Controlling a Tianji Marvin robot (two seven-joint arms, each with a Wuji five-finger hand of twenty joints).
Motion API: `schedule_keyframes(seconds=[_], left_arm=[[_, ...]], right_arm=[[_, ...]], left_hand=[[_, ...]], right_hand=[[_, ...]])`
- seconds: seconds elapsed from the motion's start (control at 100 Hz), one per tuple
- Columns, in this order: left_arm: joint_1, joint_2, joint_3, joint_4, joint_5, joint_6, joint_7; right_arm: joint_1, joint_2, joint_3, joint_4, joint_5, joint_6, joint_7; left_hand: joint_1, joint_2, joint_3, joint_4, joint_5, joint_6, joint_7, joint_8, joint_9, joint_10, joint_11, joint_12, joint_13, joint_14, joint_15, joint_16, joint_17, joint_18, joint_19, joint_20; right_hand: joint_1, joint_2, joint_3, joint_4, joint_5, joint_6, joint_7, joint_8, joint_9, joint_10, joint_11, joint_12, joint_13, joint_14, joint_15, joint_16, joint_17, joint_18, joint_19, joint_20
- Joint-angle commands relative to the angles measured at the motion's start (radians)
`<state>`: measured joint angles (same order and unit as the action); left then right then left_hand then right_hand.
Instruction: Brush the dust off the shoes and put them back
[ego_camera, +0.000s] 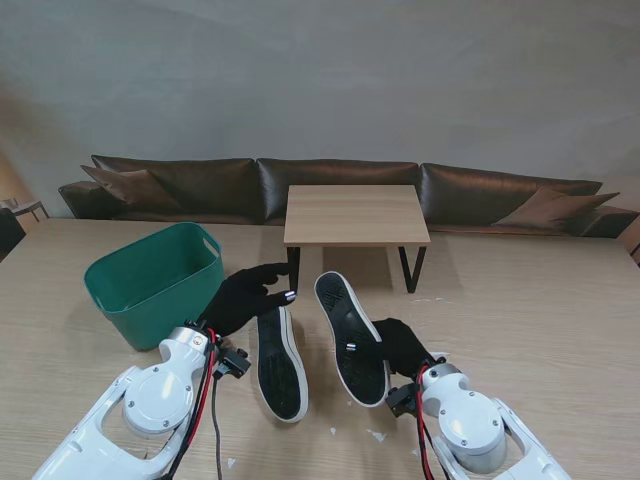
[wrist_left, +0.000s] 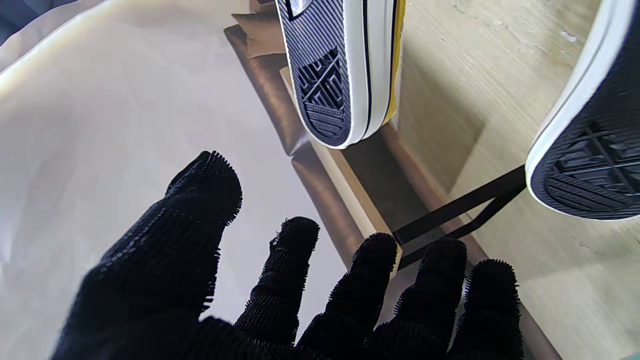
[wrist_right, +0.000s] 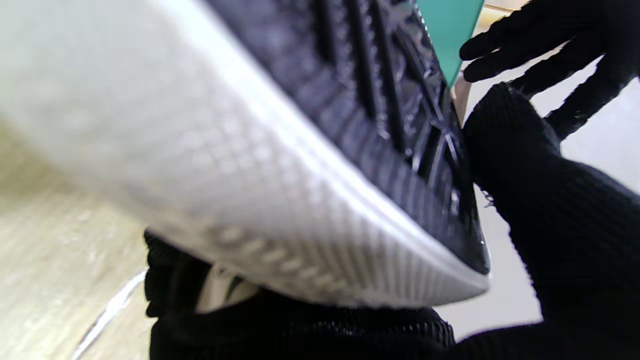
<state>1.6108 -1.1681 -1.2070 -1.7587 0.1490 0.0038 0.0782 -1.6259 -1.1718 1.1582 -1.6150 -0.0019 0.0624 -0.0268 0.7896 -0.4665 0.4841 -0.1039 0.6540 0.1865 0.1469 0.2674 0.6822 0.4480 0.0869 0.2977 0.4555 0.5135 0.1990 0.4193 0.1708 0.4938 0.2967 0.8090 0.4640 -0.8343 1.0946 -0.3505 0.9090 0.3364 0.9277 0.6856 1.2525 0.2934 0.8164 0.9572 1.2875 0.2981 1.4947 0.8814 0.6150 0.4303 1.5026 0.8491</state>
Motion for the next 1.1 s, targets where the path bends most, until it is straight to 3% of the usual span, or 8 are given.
schedule_keyframes(seconds=[0.0,0.5,0.75,0.94,1.09], left_arm=[[0.007,0.001,-0.002,-0.005,0.0,0.008,-0.021],[0.005,0.004,0.003,0.009,0.006,0.029,-0.034],[0.005,0.004,0.009,0.003,0.006,0.052,-0.037],[0.003,0.003,0.012,0.006,0.001,0.061,-0.037],[0.0,0.003,0.013,0.012,-0.002,0.061,-0.04]], right_arm=[[0.007,-0.007,-0.008,0.006,-0.004,0.009,0.012],[0.113,-0.052,-0.115,0.138,-0.099,0.108,-0.13],[0.138,-0.07,-0.15,0.189,-0.143,0.145,-0.195],[0.144,-0.081,-0.164,0.216,-0.179,0.146,-0.247],[0.147,-0.083,-0.168,0.221,-0.198,0.161,-0.26]], left_hand=[[0.013,0.029,-0.024,0.024,0.013,-0.02,0.001,0.008,-0.007,-0.021,0.002,0.011,-0.031,-0.016,-0.021,0.008,-0.015,-0.044,-0.02,0.017],[0.023,0.035,-0.038,0.027,0.023,-0.022,0.001,0.022,0.0,-0.026,0.005,0.016,-0.03,-0.017,-0.022,0.01,-0.019,-0.047,-0.024,0.021],[0.027,0.04,-0.044,0.028,0.028,-0.026,0.002,0.026,0.005,-0.027,0.006,0.018,-0.028,-0.021,-0.021,0.011,-0.02,-0.049,-0.024,0.022],[0.03,0.042,-0.048,0.029,0.032,-0.027,0.003,0.028,0.013,-0.023,0.009,0.021,-0.027,-0.019,-0.02,0.012,-0.022,-0.048,-0.025,0.023],[0.031,0.044,-0.051,0.029,0.03,-0.027,0.001,0.029,0.014,-0.026,0.009,0.023,-0.028,-0.02,-0.021,0.012,-0.02,-0.049,-0.025,0.024]], right_hand=[[0.19,0.092,0.225,0.064,0.095,-0.113,0.173,0.083,0.064,-0.02,0.015,0.014,0.018,-0.129,0.001,-0.002,0.323,-0.035,0.011,0.027],[0.182,0.102,0.219,0.059,0.082,-0.12,0.164,0.079,0.049,-0.022,0.013,0.01,0.017,-0.12,-0.007,-0.005,0.3,-0.036,0.008,0.027],[0.17,0.115,0.205,0.062,0.06,-0.119,0.139,0.043,0.019,-0.016,0.022,0.002,0.016,-0.09,-0.028,-0.018,0.254,-0.038,0.015,0.029],[0.151,0.12,0.198,0.059,0.004,-0.126,0.119,0.007,-0.031,-0.024,0.035,-0.012,0.016,-0.094,-0.052,-0.034,0.231,-0.042,0.015,0.022],[0.064,0.122,0.178,0.075,-0.114,-0.113,0.076,-0.058,-0.115,-0.025,0.053,-0.05,0.015,-0.083,-0.101,-0.066,0.181,-0.047,0.012,0.01]])
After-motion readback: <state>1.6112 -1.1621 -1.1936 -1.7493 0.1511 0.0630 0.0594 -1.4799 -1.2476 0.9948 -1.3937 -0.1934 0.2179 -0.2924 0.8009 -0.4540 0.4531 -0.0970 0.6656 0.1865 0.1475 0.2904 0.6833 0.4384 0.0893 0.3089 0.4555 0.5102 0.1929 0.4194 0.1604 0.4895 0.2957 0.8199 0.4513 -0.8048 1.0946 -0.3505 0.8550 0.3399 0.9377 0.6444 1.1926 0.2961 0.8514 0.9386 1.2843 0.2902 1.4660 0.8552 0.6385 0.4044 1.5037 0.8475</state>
